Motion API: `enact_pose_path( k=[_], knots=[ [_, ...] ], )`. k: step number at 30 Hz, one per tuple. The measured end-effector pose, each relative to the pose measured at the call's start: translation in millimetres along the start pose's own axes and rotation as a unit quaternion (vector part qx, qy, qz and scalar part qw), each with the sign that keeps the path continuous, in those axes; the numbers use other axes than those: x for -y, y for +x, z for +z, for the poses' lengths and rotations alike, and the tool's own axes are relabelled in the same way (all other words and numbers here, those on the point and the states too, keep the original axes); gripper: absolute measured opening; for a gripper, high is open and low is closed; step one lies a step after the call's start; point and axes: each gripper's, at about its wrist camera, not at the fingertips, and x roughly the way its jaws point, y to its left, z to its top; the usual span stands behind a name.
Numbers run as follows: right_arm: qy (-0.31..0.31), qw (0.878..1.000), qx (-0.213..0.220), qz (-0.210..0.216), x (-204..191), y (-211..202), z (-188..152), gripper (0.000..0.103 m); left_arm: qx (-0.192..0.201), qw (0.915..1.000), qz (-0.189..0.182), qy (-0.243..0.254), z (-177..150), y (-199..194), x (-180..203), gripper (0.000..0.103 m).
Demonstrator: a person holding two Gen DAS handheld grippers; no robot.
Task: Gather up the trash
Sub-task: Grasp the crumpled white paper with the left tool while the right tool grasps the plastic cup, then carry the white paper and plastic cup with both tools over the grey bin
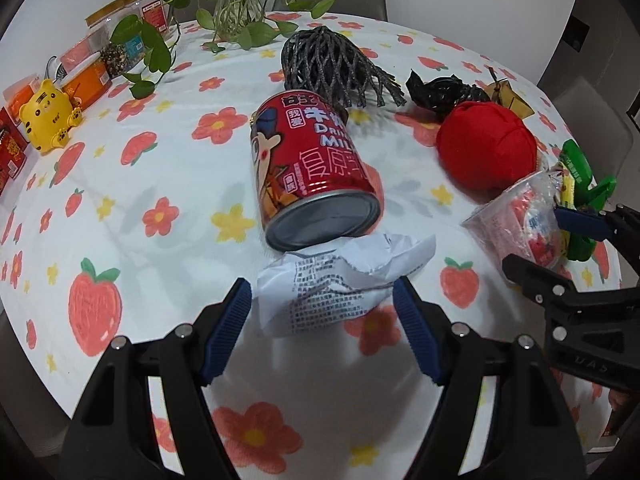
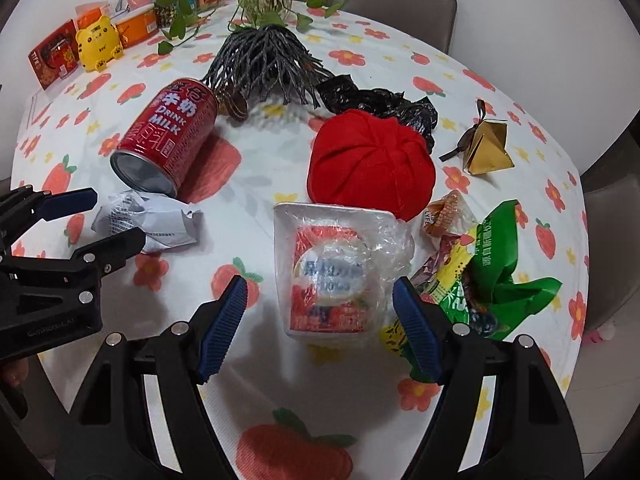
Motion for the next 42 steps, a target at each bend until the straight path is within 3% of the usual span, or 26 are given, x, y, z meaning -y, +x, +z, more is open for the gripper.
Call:
enact_pose_path(
  k=[6, 11, 18, 25, 42],
  knots=[
    [0.004, 1.0, -0.017, 0.009, 0.6, 12.8, 0.4, 0.068, 0.0, 0.9999, 0.003, 0.012, -0.5, 7.6, 7.1, 0.064],
    [0.0, 1.0, -0.022, 0.016, 1.9, 15.4, 0.5, 0.05, 0.001, 0.9998, 0.002, 0.018, -0.4, 8.9, 9.7, 0.055],
    [-0.006, 0.999, -0.021, 0.028, 0.2, 9.7, -2.0, 0.046, 0.005, 0.9995, -0.006, 0.03, -1.8, 5.9, 14.3, 0.033],
    [-0.006, 0.999, -0.015, 0.04, -3.6, -1.5, -5.6, 0.045, 0.009, 0.9992, -0.022, 0.033, -3.5, -2.9, 17.3, 0.019],
    [0.035, 0.998, 0.039, 0.024, 19.8, -72.9, -21.9, 0.045, 0.042, 0.9945, -0.051, 0.081, -7.6, -54.6, 45.1, 0.018]
  ],
)
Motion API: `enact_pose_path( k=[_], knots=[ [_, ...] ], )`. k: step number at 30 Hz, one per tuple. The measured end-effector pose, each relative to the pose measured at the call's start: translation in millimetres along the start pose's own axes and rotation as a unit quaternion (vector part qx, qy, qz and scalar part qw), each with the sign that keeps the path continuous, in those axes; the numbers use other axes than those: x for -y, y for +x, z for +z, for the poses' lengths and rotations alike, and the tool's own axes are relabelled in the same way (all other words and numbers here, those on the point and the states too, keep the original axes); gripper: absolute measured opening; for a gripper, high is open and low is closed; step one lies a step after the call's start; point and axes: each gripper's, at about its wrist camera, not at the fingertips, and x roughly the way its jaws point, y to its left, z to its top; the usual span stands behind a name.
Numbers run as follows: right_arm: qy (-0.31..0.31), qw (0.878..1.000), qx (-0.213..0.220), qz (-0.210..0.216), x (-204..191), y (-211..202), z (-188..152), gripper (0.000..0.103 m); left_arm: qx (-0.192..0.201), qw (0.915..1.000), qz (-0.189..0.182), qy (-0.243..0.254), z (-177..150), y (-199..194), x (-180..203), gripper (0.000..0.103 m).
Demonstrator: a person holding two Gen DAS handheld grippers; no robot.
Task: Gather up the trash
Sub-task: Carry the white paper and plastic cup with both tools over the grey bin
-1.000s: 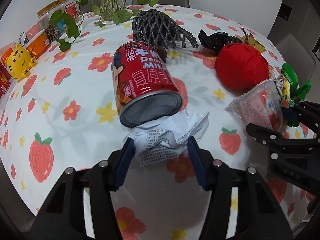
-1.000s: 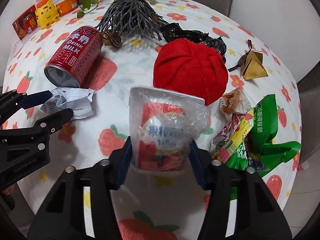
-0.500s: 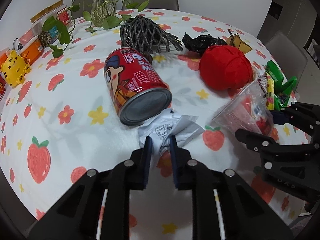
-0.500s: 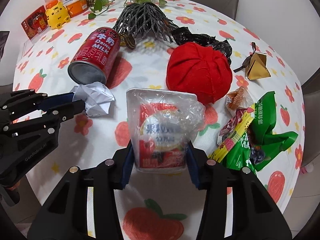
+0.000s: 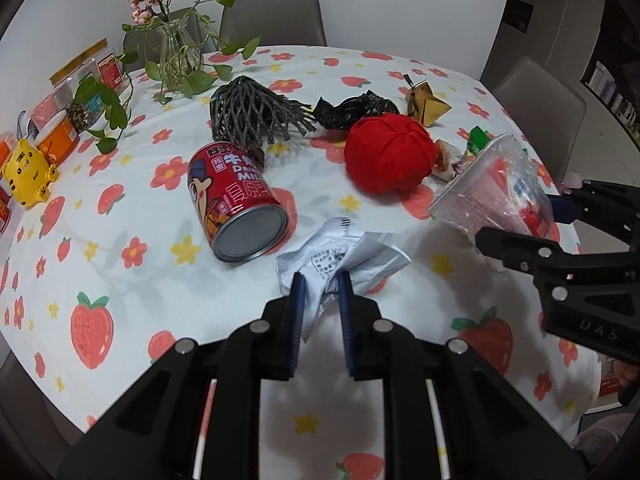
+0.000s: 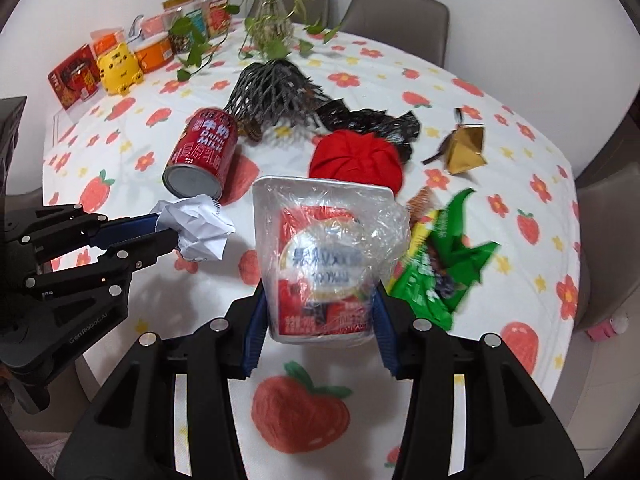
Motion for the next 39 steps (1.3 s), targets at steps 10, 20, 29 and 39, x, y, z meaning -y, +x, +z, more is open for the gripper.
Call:
enact_pose_path(
  k=[10, 20, 29, 39],
  knots=[
    [0.09, 0.994, 0.015, -0.061, 46.0, -44.1, -48.1, 0.045, 0.019, 0.9949, -0.064, 0.076, 18.2, -18.1, 62.9, 0.018],
    [0.193, 0.972, 0.036, -0.129, 124.0, -109.7, -134.0, 0.045, 0.026, 0.9746, -0.133, 0.179, 14.9, -32.4, 186.8, 0.018],
    [0.287, 0.934, 0.029, -0.21, 214.1, -201.3, -276.8, 0.045, 0.02, 0.9412, -0.208, 0.265, -28.6, -55.8, 363.5, 0.018],
    [0.422, 0.861, 0.011, -0.284, 298.8, -286.9, -449.7, 0.045, -0.015, 0.8793, -0.297, 0.372, -103.8, -69.8, 556.8, 0.018]
  ],
)
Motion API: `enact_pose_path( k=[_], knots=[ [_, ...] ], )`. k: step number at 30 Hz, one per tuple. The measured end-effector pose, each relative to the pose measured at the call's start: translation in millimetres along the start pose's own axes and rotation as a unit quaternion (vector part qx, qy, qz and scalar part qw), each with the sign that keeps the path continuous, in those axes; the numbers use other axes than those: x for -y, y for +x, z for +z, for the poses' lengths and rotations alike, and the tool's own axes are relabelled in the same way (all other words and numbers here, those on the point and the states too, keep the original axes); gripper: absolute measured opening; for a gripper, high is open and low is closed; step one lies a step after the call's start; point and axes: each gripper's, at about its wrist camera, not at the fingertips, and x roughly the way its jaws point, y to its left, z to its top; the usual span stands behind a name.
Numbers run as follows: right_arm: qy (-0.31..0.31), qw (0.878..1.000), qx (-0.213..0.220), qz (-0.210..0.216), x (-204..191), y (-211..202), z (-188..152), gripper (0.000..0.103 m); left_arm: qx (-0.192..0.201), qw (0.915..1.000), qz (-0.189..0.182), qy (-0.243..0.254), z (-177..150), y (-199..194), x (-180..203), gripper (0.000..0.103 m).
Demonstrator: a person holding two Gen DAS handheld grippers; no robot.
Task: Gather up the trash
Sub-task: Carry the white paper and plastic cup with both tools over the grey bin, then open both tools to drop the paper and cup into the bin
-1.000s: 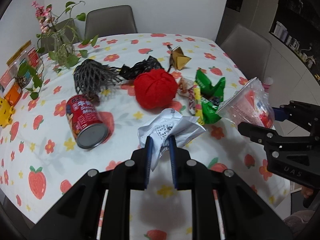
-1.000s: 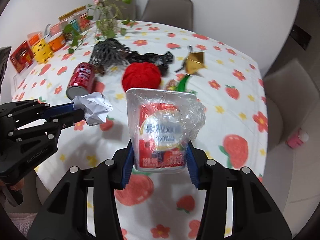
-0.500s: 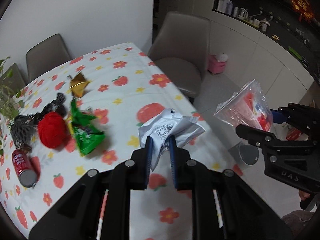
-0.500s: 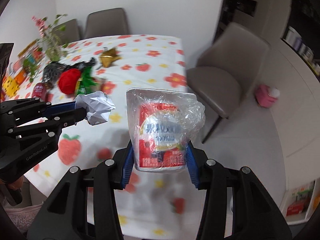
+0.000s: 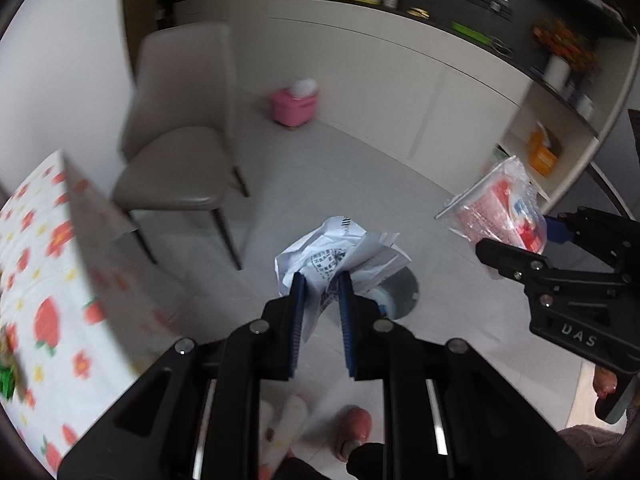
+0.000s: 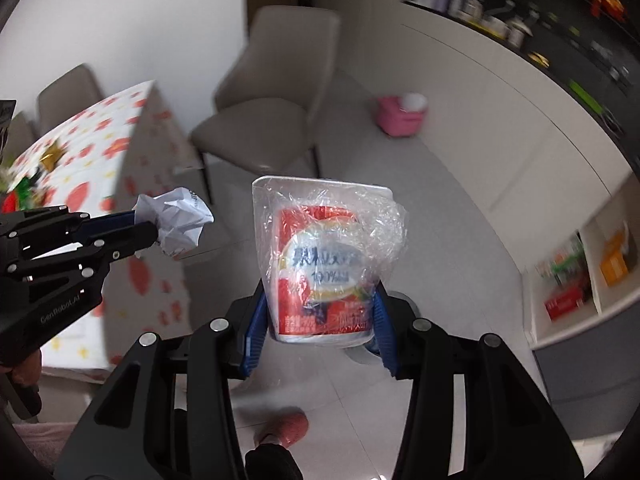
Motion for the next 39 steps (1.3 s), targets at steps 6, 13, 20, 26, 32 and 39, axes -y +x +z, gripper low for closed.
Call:
enact_pose_path(
  k=[6, 13, 20, 26, 32, 39],
  knots=[
    [0.103, 0.993, -0.028, -0.044, 78.3, 23.3, -24.6, 0.045, -0.041, 0.9945, -0.063, 0.074, 32.0, 69.5, 62.1, 0.018],
    [0.203, 0.972, -0.084, -0.088, 136.0, 81.9, -48.6, 0.045, -0.102, 0.9771, -0.115, 0.147, 46.4, 169.1, 107.6, 0.018],
    [0.251, 0.953, -0.124, -0.112, 167.0, 164.4, -73.6, 0.045, -0.142, 0.9635, -0.136, 0.182, 42.7, 271.2, 137.2, 0.019],
    [0.275, 0.944, -0.153, -0.098, 184.1, 270.2, -112.9, 0.045, -0.166, 0.957, -0.13, 0.199, 15.5, 373.8, 150.2, 0.019],
    [0.274, 0.941, -0.172, -0.097, 195.4, 374.5, -156.1, 0.045, -0.181, 0.9507, -0.128, 0.217, -20.4, 463.2, 157.2, 0.023],
    [0.264, 0.943, -0.18, -0.09, 200.1, 441.6, -188.8, 0.065, -0.206, 0.9459, -0.121, 0.219, -51.9, 533.6, 161.6, 0.036]
  ],
)
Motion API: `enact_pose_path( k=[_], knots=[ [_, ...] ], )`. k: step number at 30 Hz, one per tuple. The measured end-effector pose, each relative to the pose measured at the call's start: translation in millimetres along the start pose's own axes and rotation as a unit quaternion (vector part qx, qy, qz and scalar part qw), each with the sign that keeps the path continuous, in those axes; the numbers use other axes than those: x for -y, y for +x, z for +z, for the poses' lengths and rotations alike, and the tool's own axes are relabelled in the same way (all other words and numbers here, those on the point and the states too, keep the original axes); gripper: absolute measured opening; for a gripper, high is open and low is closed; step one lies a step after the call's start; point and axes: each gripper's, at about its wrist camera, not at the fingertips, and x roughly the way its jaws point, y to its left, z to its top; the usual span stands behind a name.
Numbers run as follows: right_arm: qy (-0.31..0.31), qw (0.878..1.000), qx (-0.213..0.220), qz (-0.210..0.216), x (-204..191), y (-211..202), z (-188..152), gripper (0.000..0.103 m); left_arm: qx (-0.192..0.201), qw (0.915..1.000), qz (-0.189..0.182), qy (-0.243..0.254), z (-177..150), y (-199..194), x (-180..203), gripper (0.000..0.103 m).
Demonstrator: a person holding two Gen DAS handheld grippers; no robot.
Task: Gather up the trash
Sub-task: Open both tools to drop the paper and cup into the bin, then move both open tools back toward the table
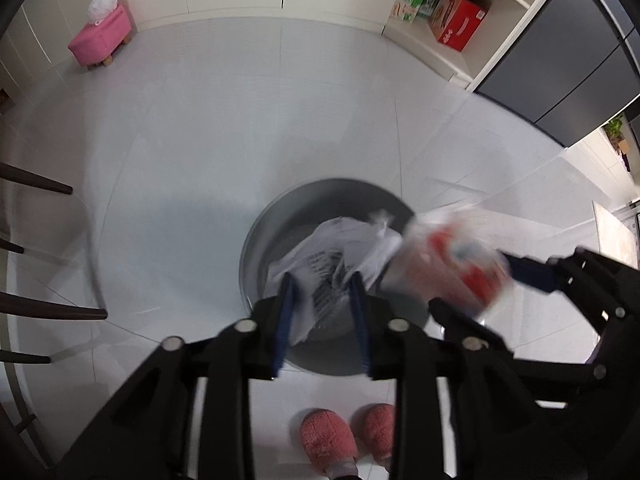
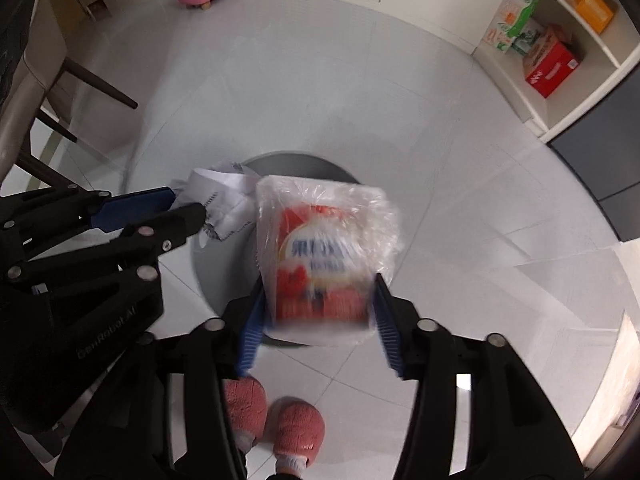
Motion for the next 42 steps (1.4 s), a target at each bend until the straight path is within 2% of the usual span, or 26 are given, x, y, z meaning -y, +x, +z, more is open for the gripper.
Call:
enact_pose_path(
  k=[1, 2, 9, 13, 17, 22, 24, 26, 30, 33, 39, 42],
  knots=[
    [-0.004, 1.0, 0.002, -0.002, -0.2, 2.6, 0.3, 0.067, -0.005, 1.0, 0.0, 0.0, 0.5, 3.4, -0.8, 0.043],
    [-0.009, 1.0, 0.001, -0.005, -0.1, 4.8, 0.9, 0.068, -0.01, 1.0, 0.002, 0.001, 0.1, 6.4, -3.3, 0.045],
    [0.001, 1.0, -0.003, -0.008, 5.7, -13.3, 6.1, 0.067, -0.017, 0.9998, 0.011, 0.004, -1.7, -8.0, -12.9, 0.045],
    [-0.01, 1.0, 0.008, -0.008, -1.3, -50.7, 11.9, 0.067, -0.012, 0.9998, 0.017, 0.0, -5.4, -36.5, -18.7, 0.045],
    [-0.032, 0.999, 0.026, -0.003, -13.0, -99.7, 20.8, 0.067, 0.002, 0.9995, 0.02, -0.025, -9.3, -87.1, -22.5, 0.045],
    [-0.073, 0.995, 0.061, 0.008, -39.4, -184.8, 32.7, 0.067, 0.033, 0.9972, 0.031, -0.059, -19.3, -170.4, -27.1, 0.045],
    [-0.094, 0.993, 0.074, 0.015, -51.8, -218.3, 34.5, 0.067, 0.045, 0.9954, 0.042, -0.073, -25.6, -205.5, -29.7, 0.047],
    [-0.115, 0.99, 0.085, 0.02, -64.1, -248.2, 37.2, 0.067, 0.059, 0.9921, 0.056, -0.096, -35.7, -242.9, -35.7, 0.055],
    [-0.164, 0.979, 0.111, 0.04, -98.2, -312.9, 34.6, 0.067, 0.088, 0.9807, 0.082, -0.154, -63.4, -314.9, -51.7, 0.058],
    [-0.207, 0.968, 0.126, 0.062, -127.3, -354.2, 26.8, 0.067, 0.113, 0.9671, 0.103, -0.204, -92.3, -368.0, -64.3, 0.064],
    [-0.306, 0.933, 0.139, 0.127, -197.5, -410.5, -2.4, 0.067, 0.137, 0.9293, 0.166, -0.3, -165.5, -456.3, -80.5, 0.069],
    [-0.368, 0.905, 0.149, 0.155, -240.0, -433.9, -22.4, 0.067, 0.151, 0.9025, 0.201, -0.35, -208.2, -493.5, -82.6, 0.069]
  ],
)
